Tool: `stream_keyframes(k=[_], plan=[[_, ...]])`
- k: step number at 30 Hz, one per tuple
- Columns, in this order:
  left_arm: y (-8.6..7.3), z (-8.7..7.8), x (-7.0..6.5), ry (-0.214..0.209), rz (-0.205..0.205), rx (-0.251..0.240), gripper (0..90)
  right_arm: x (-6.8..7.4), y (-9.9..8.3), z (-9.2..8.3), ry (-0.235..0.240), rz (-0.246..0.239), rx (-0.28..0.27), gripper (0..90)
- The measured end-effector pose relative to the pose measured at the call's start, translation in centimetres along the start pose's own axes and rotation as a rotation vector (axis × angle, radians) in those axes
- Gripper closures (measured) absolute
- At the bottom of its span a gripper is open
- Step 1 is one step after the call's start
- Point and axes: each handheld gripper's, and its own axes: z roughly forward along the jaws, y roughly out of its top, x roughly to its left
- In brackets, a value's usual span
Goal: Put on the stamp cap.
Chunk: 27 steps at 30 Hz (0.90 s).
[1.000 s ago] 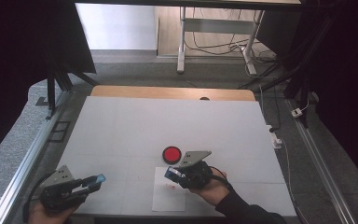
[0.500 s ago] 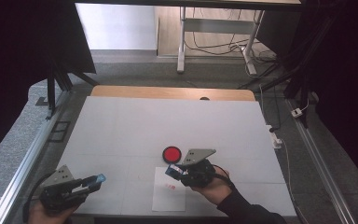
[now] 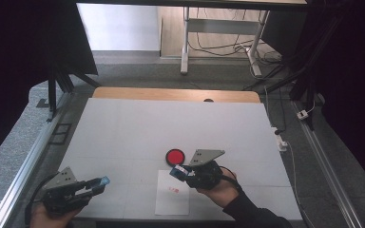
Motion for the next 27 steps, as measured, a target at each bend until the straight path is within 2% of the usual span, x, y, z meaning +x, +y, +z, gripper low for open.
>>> stream_keyframes(k=[10, 22, 27], plan=[[1.2, 1.0, -0.4, -0.033, 0.067, -0.003, 67.7, -0.4, 0.1, -0.7, 0.008, 0.022, -0.023, 70.6], [2.9, 2.6, -0.3, -0.131, 0.127, -0.031, 67.7, -0.9, 0.2, -1.5, 0.015, 0.029, -0.055, 70.6], [3.4, 3.3, -0.4, -0.159, 0.145, -0.034, 67.8, -0.9, 0.3, -1.8, 0.015, 0.022, -0.063, 70.6]])
